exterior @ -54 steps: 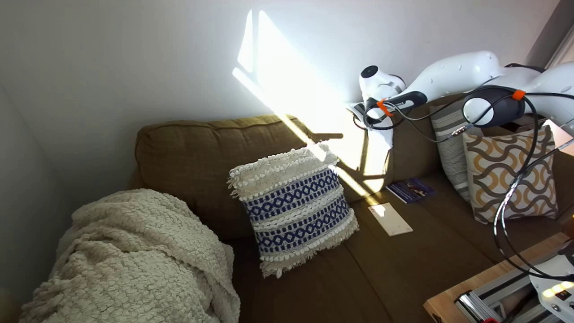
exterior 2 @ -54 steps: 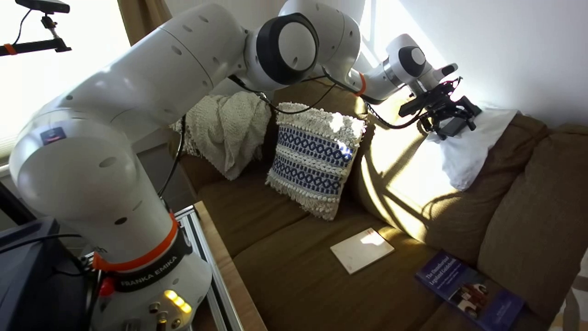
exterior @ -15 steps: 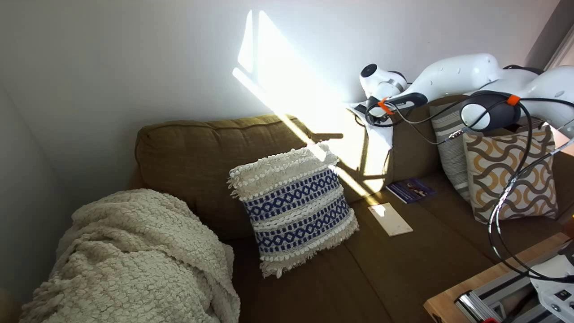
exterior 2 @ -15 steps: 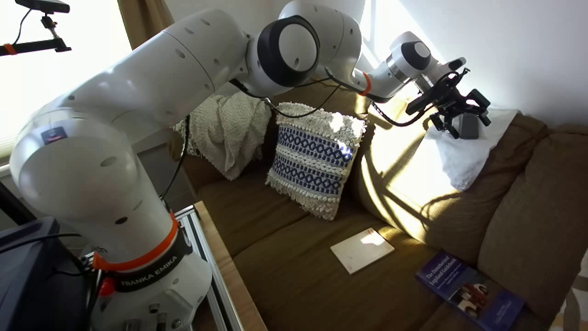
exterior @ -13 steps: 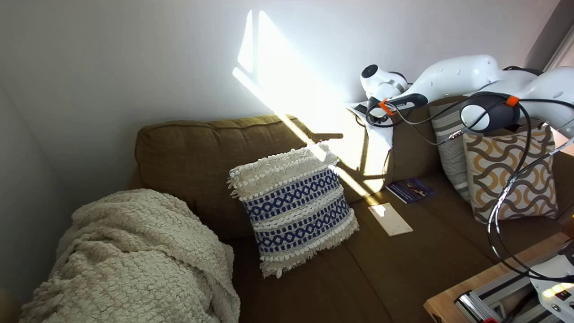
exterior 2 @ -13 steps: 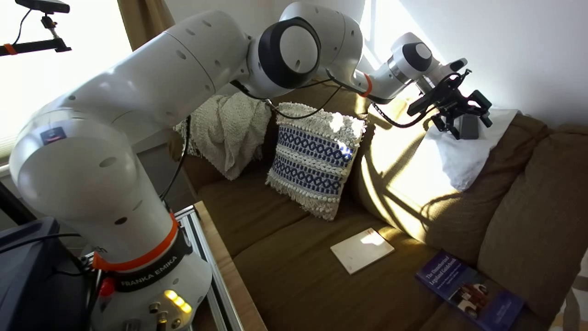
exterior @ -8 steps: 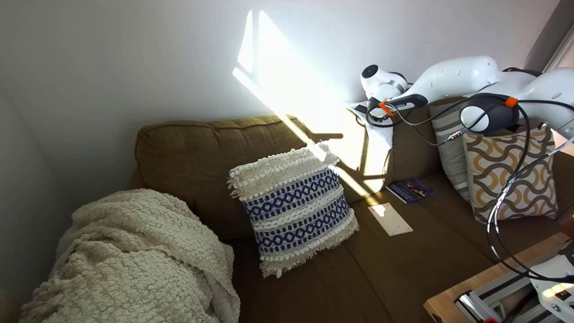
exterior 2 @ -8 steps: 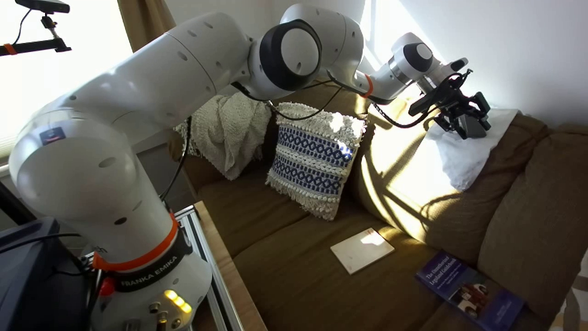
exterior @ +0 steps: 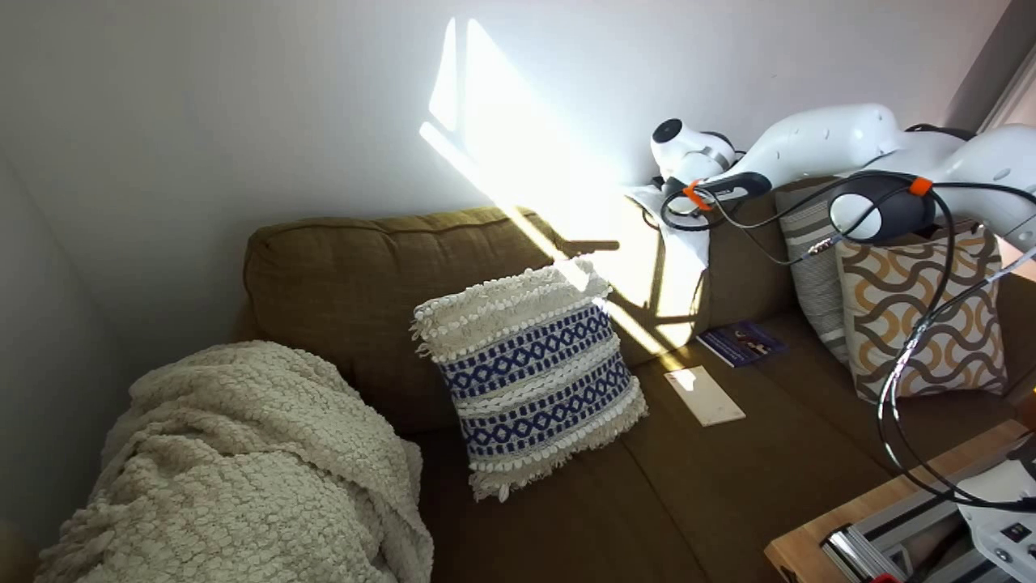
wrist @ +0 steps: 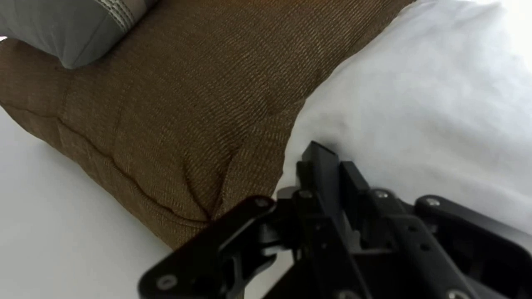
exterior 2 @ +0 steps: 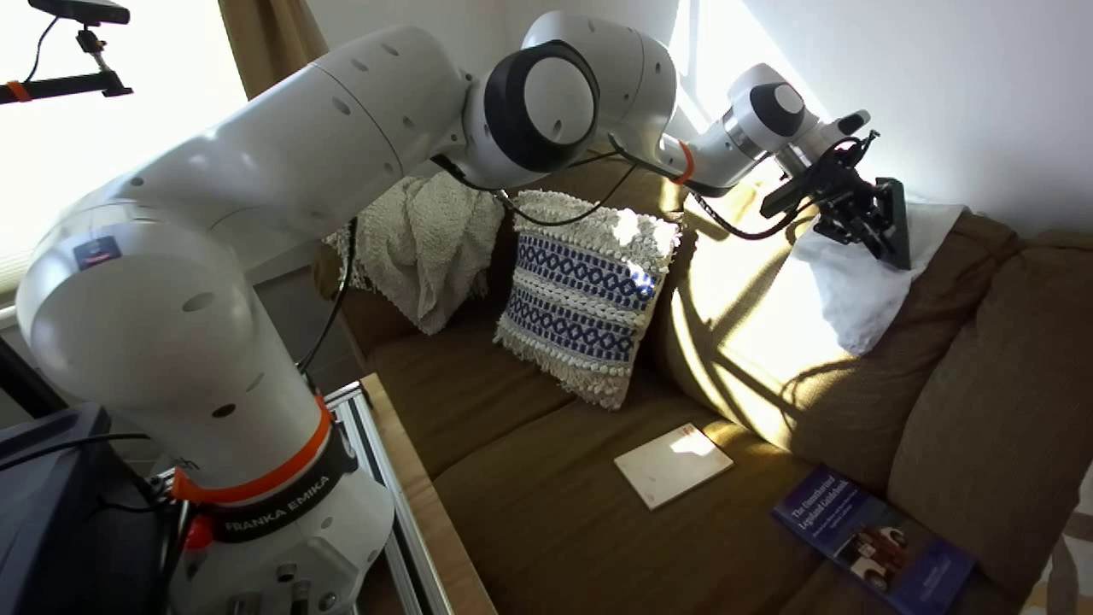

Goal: Turn the remote control over

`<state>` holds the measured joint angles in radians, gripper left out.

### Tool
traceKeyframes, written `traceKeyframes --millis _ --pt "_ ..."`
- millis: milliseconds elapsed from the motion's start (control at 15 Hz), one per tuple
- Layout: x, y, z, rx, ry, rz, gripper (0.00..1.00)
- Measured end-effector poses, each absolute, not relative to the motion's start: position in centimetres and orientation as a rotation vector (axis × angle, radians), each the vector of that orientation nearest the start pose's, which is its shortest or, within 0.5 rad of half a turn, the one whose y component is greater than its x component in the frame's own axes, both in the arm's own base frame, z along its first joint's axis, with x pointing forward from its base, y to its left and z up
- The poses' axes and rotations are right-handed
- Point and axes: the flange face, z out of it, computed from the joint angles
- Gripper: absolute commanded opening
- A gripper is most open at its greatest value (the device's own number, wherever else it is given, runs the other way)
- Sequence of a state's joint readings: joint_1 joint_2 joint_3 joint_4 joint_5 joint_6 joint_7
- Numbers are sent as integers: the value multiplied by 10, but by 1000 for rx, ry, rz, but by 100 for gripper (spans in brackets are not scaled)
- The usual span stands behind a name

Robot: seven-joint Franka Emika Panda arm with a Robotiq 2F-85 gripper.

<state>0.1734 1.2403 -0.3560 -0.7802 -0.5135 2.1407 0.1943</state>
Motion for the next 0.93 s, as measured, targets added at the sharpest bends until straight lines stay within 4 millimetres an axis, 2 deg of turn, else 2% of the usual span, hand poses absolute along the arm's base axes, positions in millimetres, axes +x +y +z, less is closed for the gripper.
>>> traceKeyframes --millis 533,933 --pt "818 -25 211 2356 249 227 5" --pt "822 -23 232 2424 431 189 5"
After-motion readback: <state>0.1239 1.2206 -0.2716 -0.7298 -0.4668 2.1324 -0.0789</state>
